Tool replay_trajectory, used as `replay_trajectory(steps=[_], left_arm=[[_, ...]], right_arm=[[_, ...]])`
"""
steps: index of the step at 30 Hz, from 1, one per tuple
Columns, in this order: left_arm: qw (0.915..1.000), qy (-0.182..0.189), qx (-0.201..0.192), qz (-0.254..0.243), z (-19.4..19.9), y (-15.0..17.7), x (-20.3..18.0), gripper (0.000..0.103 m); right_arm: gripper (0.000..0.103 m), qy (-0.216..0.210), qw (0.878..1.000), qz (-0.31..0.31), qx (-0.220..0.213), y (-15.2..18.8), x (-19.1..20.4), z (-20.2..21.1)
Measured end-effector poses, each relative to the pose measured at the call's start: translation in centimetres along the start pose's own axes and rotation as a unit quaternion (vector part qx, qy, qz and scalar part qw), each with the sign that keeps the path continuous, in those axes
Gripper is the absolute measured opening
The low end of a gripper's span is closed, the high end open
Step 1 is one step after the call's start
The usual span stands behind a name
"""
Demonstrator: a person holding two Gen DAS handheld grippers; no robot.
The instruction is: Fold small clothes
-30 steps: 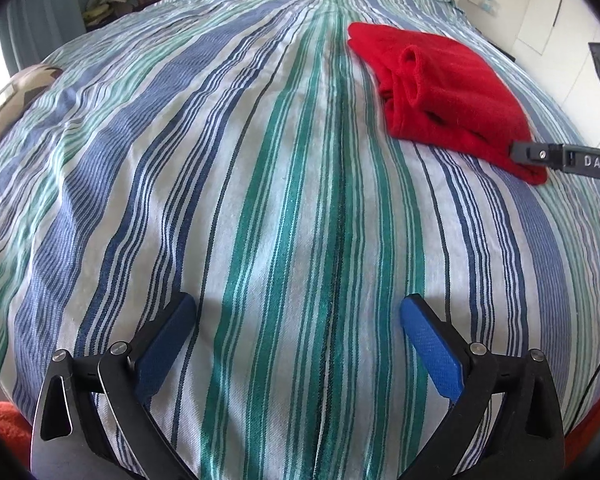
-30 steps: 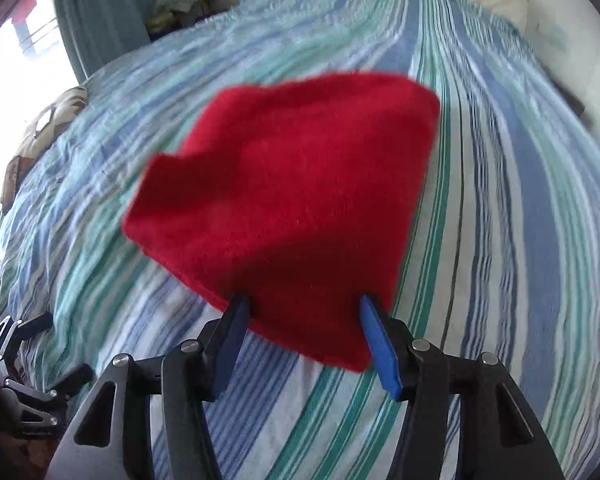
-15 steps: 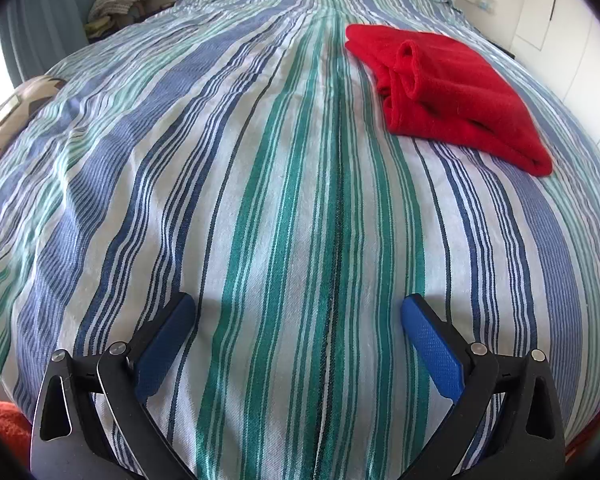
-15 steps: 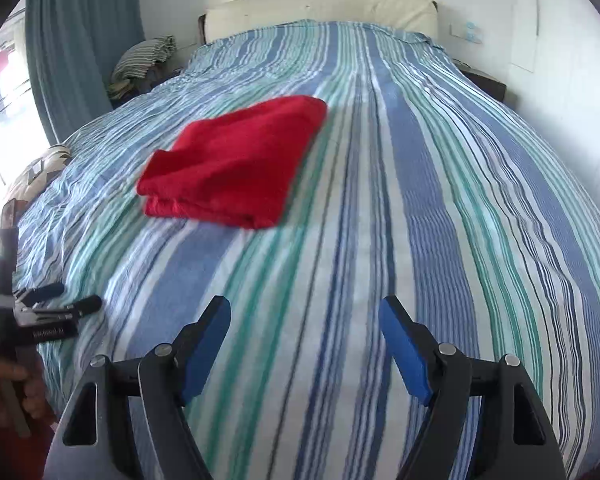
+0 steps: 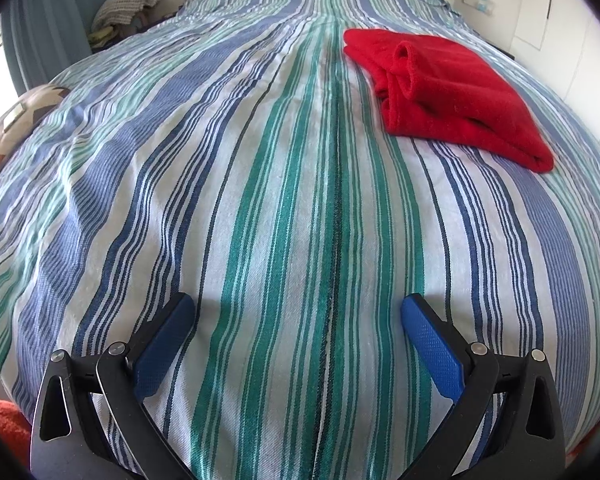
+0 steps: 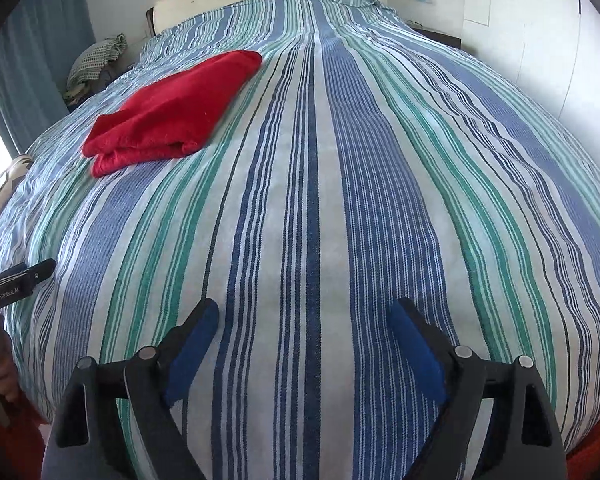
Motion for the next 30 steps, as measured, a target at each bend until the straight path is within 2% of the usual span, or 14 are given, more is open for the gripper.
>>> replay_trajectory(steps=[14, 30], left_arm=[[1.0, -0.006, -0.003, -0.005, 0.0, 0.0, -0.1, 0.103], [0.9999, -0.008, -0.005, -0.006, 0.0, 0.1, -0.2, 0.103]], right_arm=[[0.102, 0.001, 1.0, 0.003, -0.003, 1.0, 0.7, -0.4], [0.103, 0.006, 1.0, 0.015, -0.009, 1.3, 0.9, -0.7]])
Point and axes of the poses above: each gripper's, at about its wrist camera, not at the fingertips, and z roughly against the way its jaws point, x to its left, y to its underside, the point moved 9 cm from there along -z, roughly the way its jaws point, and after that the axes turned 12 degrees about -x, right-handed, at the moved point
